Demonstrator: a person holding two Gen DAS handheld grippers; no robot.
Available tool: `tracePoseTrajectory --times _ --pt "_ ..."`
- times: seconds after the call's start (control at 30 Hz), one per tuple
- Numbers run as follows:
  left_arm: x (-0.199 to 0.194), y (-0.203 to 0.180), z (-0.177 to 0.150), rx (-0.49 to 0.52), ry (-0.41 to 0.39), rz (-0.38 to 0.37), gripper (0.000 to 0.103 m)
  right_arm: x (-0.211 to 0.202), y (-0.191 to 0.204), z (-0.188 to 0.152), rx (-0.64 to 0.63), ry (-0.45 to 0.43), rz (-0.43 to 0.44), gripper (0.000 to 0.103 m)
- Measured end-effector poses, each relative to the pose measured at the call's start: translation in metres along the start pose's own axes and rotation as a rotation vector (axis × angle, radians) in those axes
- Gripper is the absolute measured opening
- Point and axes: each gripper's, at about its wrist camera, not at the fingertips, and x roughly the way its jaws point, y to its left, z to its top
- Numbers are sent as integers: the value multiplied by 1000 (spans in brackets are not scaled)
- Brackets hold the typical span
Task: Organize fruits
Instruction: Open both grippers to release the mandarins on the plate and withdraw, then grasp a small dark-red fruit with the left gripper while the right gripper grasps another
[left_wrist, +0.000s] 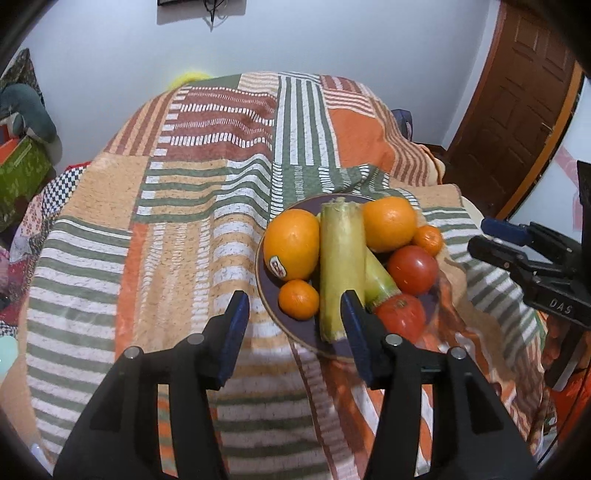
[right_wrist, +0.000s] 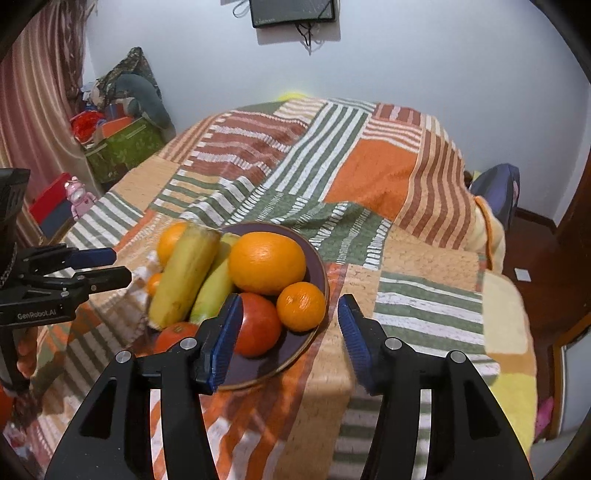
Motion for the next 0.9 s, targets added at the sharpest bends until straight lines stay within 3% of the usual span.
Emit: tracePoseTrajectory --times 0.5,0.67,0.9 --pt "-94 -22 -58 77 -29 -19 61 -82 33 -39 -26 -40 -26 50" --pt "-108 -25 -85 93 -9 -28 64 -94 42 -60 -10 -26 -20 50" --pt "-104 -27 -128 80 79 -85 64 -95 48 -95 19 26 -25 50"
